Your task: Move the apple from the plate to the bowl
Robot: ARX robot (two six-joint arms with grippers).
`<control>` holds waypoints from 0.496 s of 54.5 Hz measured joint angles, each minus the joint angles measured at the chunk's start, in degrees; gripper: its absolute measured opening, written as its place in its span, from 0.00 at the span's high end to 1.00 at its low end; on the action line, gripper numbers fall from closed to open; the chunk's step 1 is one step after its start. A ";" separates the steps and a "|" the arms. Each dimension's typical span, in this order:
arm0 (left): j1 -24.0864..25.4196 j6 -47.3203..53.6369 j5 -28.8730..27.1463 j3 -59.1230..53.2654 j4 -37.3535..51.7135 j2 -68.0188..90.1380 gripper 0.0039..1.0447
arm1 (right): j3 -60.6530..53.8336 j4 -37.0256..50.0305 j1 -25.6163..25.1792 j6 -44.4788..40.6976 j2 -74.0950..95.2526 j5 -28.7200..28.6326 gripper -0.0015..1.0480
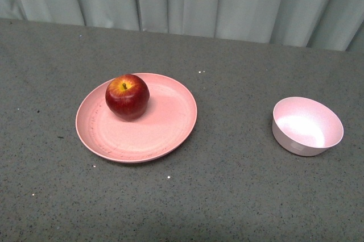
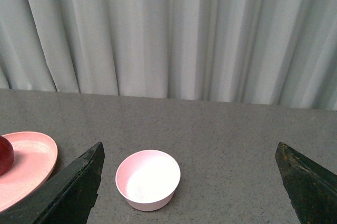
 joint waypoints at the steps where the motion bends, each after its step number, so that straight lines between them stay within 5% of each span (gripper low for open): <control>1: 0.00 0.00 0.00 0.00 0.00 0.00 0.06 | 0.00 0.00 0.00 0.00 0.00 0.00 0.09; 27: 0.00 0.00 0.00 0.00 0.00 0.00 0.06 | 0.00 0.00 0.00 0.00 0.00 0.00 0.09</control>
